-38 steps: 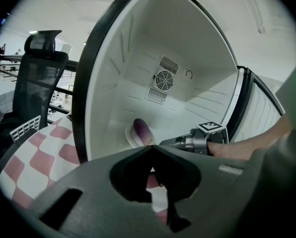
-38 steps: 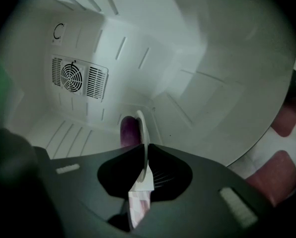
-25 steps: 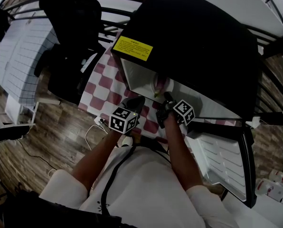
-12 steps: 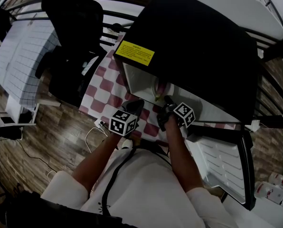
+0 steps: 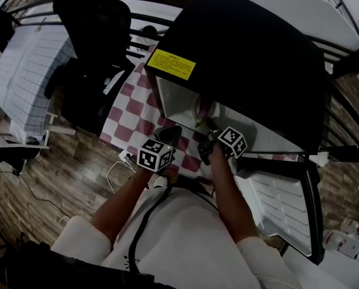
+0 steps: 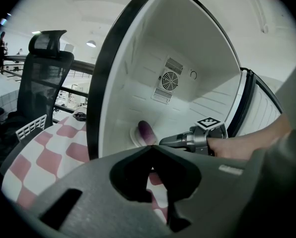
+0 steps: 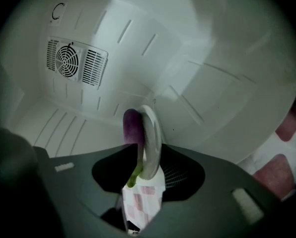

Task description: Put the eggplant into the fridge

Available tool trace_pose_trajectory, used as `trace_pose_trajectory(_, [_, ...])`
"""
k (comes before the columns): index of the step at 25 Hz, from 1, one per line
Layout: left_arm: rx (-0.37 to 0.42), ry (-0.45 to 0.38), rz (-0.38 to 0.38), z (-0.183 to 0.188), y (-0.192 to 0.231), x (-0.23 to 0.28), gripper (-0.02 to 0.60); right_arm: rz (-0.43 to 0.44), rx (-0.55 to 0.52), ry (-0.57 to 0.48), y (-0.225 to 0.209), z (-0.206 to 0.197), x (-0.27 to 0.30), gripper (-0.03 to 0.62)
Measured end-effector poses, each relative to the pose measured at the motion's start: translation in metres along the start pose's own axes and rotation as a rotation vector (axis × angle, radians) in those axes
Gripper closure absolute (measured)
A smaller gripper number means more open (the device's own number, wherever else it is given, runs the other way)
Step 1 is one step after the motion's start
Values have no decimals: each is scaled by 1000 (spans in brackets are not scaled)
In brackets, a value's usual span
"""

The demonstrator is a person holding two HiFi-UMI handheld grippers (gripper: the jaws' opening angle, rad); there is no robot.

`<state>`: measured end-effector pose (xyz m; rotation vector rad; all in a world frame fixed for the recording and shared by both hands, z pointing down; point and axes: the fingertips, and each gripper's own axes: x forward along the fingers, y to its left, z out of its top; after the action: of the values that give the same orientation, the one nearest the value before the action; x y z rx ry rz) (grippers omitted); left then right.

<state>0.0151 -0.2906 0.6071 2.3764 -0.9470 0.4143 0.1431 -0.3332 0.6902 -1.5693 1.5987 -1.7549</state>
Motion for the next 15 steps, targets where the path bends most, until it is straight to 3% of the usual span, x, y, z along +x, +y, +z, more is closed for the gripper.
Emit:
trace_pose_trajectory(6, [4,-6,1,0,-1,-3,581,11,-21,25,5,-5,2,374])
trace_pose_trajectory(15, [6,-8,4,2,1,-6,581,8,-50,22,10,0,5,319])
